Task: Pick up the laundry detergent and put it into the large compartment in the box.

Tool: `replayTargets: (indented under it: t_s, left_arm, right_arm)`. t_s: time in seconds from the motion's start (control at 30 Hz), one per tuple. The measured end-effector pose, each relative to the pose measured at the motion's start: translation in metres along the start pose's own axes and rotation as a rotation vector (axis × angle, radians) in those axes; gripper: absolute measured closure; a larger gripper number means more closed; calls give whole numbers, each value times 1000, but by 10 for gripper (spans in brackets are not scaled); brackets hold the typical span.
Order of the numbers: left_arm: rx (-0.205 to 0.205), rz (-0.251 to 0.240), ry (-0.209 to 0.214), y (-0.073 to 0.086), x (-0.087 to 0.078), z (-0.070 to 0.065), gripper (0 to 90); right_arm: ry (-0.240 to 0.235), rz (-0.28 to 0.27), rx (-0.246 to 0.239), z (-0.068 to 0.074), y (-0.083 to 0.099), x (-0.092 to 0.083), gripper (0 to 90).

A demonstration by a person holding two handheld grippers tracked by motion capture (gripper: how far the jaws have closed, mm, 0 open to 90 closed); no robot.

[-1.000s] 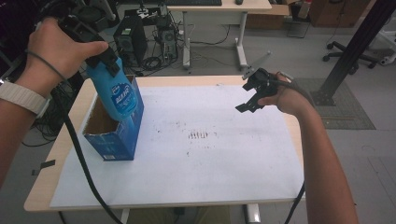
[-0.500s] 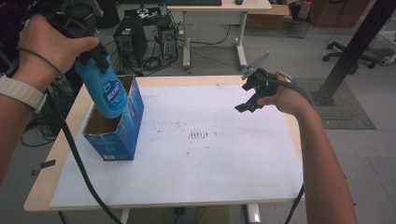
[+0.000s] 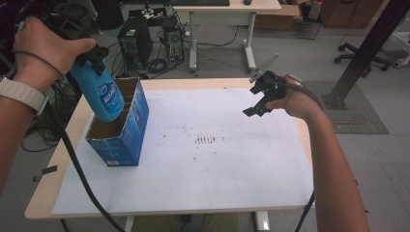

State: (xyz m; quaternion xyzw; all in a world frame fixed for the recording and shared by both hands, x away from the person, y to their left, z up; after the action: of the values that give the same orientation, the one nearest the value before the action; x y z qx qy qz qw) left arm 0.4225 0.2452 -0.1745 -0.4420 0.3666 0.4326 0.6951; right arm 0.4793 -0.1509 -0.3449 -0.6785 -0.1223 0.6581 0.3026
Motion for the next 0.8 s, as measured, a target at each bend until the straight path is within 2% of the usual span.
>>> replayTargets:
  t_s: [0.53, 0.8]
  left_arm:
    - [-17, 13, -7, 1, 15, 3, 379]
    - [-25, 21, -5, 2, 29, 1, 379]
  right_arm:
    - [1, -1, 6, -1, 2, 0, 92]
    - [-2, 0, 6, -1, 1, 1, 92]
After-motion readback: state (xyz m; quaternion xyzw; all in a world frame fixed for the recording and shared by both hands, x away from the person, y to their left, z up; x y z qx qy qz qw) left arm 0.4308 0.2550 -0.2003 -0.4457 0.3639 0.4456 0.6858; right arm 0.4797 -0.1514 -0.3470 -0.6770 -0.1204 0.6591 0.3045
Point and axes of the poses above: each handheld gripper's, and its own axes: x roughly forward along the jaws, y roughly out of its underside, z roughly to its left, the point moved 10 cm from there along x, roughly forward along the jaws, and after that the axes turned 11 degrees about -y, right-handed, at the moved point
